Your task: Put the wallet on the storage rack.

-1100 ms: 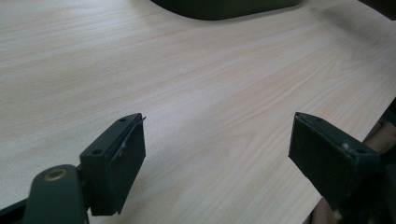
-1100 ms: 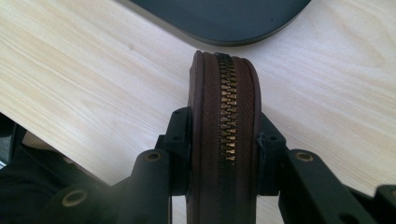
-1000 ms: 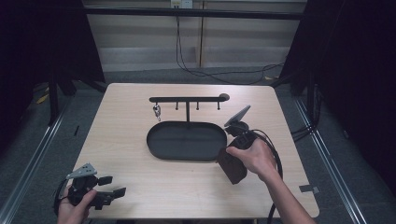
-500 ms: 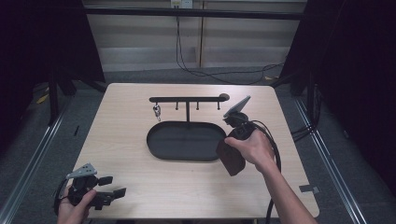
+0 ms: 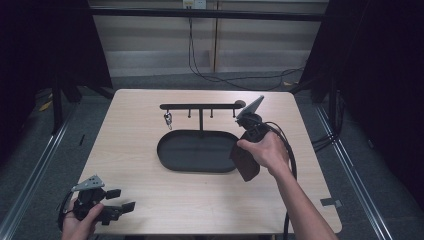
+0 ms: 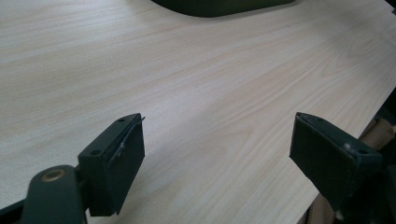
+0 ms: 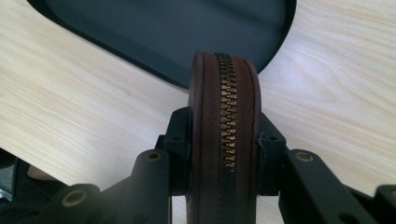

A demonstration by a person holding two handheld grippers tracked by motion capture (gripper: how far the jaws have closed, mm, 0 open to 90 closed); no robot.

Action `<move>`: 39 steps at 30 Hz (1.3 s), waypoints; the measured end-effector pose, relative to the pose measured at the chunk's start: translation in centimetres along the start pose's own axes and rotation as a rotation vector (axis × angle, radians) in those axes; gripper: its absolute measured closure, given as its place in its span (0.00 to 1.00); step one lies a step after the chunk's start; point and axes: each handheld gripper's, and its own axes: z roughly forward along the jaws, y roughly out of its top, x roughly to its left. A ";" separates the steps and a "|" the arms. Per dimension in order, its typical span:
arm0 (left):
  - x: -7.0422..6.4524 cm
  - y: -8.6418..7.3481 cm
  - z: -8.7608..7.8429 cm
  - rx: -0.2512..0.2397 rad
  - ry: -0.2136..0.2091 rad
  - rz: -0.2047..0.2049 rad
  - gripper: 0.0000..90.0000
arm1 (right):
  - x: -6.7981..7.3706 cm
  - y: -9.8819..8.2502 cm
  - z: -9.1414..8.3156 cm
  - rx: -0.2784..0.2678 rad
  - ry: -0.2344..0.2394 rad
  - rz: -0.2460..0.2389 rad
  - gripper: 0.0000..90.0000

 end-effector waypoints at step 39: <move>0.0 0.0 0.0 0.004 0.013 -0.002 0.20 | -2.5 3.8 0.5 -0.125 0.108 0.126 0.72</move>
